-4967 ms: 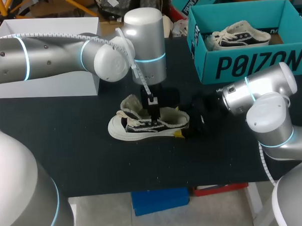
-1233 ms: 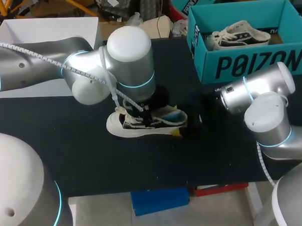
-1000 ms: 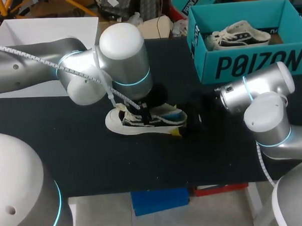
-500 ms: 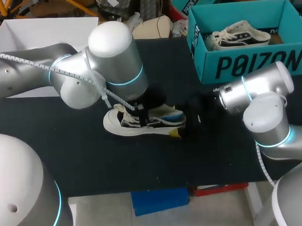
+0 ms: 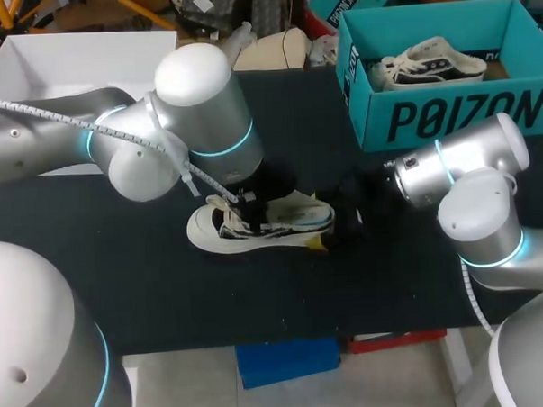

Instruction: Take the shoe out of the shoebox, open the shoe tongue, remove and reinsert the insole, then place the shoe into the shoebox

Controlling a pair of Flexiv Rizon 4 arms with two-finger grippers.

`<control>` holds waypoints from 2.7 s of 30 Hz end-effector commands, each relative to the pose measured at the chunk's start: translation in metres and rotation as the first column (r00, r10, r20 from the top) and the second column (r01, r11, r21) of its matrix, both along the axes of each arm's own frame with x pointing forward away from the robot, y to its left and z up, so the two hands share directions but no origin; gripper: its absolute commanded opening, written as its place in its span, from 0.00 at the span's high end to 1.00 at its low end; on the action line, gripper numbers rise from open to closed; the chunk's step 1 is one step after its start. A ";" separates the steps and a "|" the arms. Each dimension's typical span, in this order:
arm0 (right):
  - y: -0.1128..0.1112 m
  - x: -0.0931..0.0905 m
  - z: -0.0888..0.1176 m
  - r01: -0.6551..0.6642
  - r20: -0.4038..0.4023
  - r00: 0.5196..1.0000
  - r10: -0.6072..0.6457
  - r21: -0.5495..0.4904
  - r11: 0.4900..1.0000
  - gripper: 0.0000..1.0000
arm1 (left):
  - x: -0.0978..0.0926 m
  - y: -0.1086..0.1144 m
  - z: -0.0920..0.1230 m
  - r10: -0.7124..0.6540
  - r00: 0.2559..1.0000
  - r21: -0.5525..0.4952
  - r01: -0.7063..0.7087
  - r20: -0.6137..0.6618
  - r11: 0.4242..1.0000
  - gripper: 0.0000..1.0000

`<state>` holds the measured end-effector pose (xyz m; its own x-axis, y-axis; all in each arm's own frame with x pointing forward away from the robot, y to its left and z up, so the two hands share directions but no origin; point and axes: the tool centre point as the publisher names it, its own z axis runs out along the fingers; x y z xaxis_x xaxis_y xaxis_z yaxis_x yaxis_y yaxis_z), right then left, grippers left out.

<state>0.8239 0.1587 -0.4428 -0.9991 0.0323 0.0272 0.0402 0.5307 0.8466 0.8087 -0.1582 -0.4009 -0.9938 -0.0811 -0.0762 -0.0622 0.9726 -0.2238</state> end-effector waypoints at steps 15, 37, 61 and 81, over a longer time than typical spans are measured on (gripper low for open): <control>-0.006 0.004 -0.005 0.003 0.000 1.000 -0.003 0.000 1.000 1.00 | -0.003 0.006 -0.007 -0.071 0.977 0.076 0.088 -0.199 0.993 1.00; -0.006 0.004 -0.005 0.003 0.000 1.000 -0.003 0.000 1.000 1.00 | -0.004 0.002 -0.002 -0.141 0.916 0.034 0.166 -0.375 0.986 1.00; -0.006 0.004 -0.005 0.003 0.000 1.000 -0.003 0.000 1.000 1.00 | -0.021 0.000 0.006 -0.164 0.975 -0.003 0.165 -0.152 0.986 0.53; -0.006 0.004 -0.005 0.003 0.000 1.000 -0.003 0.000 1.000 1.00 | -0.014 -0.004 -0.011 -0.032 0.996 0.070 0.026 0.085 0.997 0.58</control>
<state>0.8264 0.1550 -0.4449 -0.9991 0.0352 0.0251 0.0399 0.5292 0.8476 0.7981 -0.1607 -0.4043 -0.9946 -0.0282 -0.0996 -0.0117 0.9866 -0.1626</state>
